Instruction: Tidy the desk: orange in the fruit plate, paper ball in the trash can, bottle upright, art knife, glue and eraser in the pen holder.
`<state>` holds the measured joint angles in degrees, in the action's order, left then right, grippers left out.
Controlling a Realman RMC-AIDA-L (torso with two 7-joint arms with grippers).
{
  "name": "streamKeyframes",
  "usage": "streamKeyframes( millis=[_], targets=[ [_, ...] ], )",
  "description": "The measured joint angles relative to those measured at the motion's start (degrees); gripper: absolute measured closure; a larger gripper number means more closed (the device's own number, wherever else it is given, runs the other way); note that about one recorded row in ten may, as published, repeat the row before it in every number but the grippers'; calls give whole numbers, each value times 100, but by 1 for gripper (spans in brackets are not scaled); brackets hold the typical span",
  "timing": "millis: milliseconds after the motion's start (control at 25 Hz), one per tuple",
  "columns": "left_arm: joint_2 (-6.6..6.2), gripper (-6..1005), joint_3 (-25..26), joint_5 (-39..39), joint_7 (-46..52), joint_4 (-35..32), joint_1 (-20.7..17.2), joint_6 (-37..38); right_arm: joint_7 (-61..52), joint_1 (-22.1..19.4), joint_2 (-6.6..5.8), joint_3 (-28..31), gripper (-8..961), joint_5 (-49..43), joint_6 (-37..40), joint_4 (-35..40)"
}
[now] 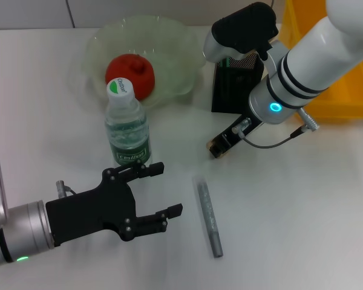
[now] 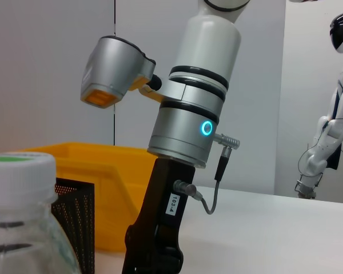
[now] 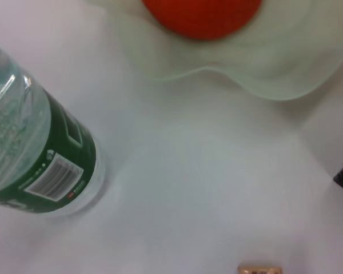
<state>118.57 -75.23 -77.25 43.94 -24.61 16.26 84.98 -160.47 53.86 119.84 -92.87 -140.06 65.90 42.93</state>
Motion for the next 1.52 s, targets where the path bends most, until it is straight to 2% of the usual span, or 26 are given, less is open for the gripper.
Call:
streamKeyframes(
  millis=[160, 360, 400, 440, 640, 800, 1040, 1160, 1200, 1240, 1400, 1520],
  targets=[
    [0, 201, 0, 0, 4, 0, 1, 4, 7, -100, -20, 17, 678, -1, 115, 235],
    [-1, 201, 0, 0, 21, 0, 15, 39, 7, -411, -52, 172, 702, -34, 520, 1091],
    [-2, 201, 0, 0, 30, -2, 16, 40, 6, -590, -59, 400, 703, -53, 803, 1619],
    [-2, 201, 0, 0, 30, -2, 16, 40, 6, -590, -59, 400, 703, -53, 803, 1619],
    [-10, 201, 0, 0, 48, -31, 9, 45, 5, -978, -63, 1156, 698, -374, 1652, 3096],
    [-9, 201, 0, 0, 52, -19, 21, 50, -7, -1238, -67, 1807, 692, -711, 1891, 4063],
    [-3, 200, 0, 0, 53, -11, 32, 52, 268, -1244, -67, 2368, 684, -800, 1760, 4104],
    [-1, 200, 0, 1, 53, -16, 33, 54, 502, -1189, -77, 2430, 680, -802, 1362, 3688],
    [-1, 200, 0, 0, 53, -16, 34, 53, 652, -1101, -82, 2434, 678, -802, 1037, 3264],
    [-1, 200, 0, 0, 53, -21, 36, 53, 652, -1101, -82, 2434, 677, -802, 1037, 3264],
    [0, 200, 0, 0, 53, -21, 38, 53, 748, -855, -84, 2400, 672, -899, 522, 2499],
    [-2, 200, 0, 0, 53, -17, 43, 54, 767, -808, -84, 2388, 667, -921, 452, 2396]
  ],
)
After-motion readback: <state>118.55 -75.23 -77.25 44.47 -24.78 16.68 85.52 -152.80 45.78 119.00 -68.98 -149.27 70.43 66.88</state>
